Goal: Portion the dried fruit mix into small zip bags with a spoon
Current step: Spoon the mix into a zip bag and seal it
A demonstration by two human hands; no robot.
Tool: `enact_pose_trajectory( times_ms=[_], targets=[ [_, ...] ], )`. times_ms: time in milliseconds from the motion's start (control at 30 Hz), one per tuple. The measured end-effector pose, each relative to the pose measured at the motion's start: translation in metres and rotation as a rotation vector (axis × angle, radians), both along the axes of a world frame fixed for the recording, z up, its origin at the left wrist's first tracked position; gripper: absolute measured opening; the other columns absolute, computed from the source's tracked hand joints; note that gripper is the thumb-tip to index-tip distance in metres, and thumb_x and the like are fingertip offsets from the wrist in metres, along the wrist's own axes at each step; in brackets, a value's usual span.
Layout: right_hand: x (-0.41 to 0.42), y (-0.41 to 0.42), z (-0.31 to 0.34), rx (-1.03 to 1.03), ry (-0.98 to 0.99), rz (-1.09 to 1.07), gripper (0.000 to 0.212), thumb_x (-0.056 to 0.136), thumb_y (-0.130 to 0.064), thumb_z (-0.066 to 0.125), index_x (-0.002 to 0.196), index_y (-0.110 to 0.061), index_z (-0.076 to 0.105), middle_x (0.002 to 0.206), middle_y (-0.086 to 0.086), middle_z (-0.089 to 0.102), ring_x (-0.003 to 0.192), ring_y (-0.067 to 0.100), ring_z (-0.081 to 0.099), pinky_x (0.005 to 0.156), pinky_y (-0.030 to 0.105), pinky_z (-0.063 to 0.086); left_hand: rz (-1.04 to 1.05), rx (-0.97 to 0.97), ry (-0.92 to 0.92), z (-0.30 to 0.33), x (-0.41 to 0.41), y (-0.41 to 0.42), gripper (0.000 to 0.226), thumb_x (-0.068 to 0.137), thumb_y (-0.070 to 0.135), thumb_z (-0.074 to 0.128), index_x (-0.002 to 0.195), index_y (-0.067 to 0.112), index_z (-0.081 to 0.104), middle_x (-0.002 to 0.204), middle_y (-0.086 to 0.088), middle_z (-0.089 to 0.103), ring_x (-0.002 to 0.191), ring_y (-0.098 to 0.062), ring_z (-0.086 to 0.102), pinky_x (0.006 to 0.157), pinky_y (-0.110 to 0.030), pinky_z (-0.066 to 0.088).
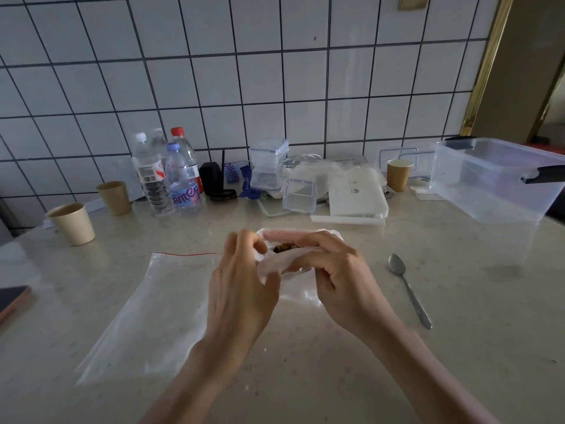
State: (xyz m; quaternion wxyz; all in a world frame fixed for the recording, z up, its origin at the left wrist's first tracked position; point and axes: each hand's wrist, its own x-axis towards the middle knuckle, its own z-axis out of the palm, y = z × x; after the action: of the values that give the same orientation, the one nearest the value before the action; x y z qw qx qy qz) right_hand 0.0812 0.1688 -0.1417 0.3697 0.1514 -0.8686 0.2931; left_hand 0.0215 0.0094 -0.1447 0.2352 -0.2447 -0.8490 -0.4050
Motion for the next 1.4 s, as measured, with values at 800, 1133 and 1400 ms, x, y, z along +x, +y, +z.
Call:
enact_pose_trajectory(
  times_ms=[800, 1133, 1400],
  targets=[
    [0.031, 0.019, 0.011, 0.239, -0.780, -0.207, 0.034, 0.084, -0.025, 0.066, 0.114, -0.041, 0.073, 0.119, -0.018, 0.064, 0.103, 0.009, 0.060, 0.073, 0.018, 0.040, -0.249, -0.753, -0.088, 0.007, 0.006, -0.021, 0.058, 0.069, 0.069, 0.082, 0.120, 0.049, 0.062, 0.114, 0.027, 0.048, 0.089, -0.001, 0.055, 0.064, -0.016, 0.031],
    [0.013, 0.029, 0.001, 0.228, -0.923, -0.150, 0.026, 0.082, -0.026, 0.077, 0.102, -0.042, 0.071, 0.092, -0.021, 0.055, 0.085, 0.004, 0.060, 0.067, 0.022, 0.047, -0.307, -0.714, -0.419, 0.000, -0.011, -0.015, 0.051, 0.065, 0.065, 0.088, 0.108, 0.047, 0.068, 0.098, 0.021, 0.063, 0.084, 0.003, 0.060, 0.070, -0.022, 0.049],
    [0.015, 0.046, 0.005, -0.027, -0.887, 0.012, 0.015, 0.082, -0.038, 0.086, 0.096, -0.038, 0.081, 0.092, -0.011, 0.071, 0.083, -0.002, 0.062, 0.074, 0.013, 0.047, -0.446, -0.397, -0.475, -0.005, -0.026, -0.020, 0.050, 0.059, 0.071, 0.087, 0.101, 0.045, 0.078, 0.074, 0.017, 0.053, 0.061, 0.000, 0.053, 0.053, -0.011, 0.035]
  ],
)
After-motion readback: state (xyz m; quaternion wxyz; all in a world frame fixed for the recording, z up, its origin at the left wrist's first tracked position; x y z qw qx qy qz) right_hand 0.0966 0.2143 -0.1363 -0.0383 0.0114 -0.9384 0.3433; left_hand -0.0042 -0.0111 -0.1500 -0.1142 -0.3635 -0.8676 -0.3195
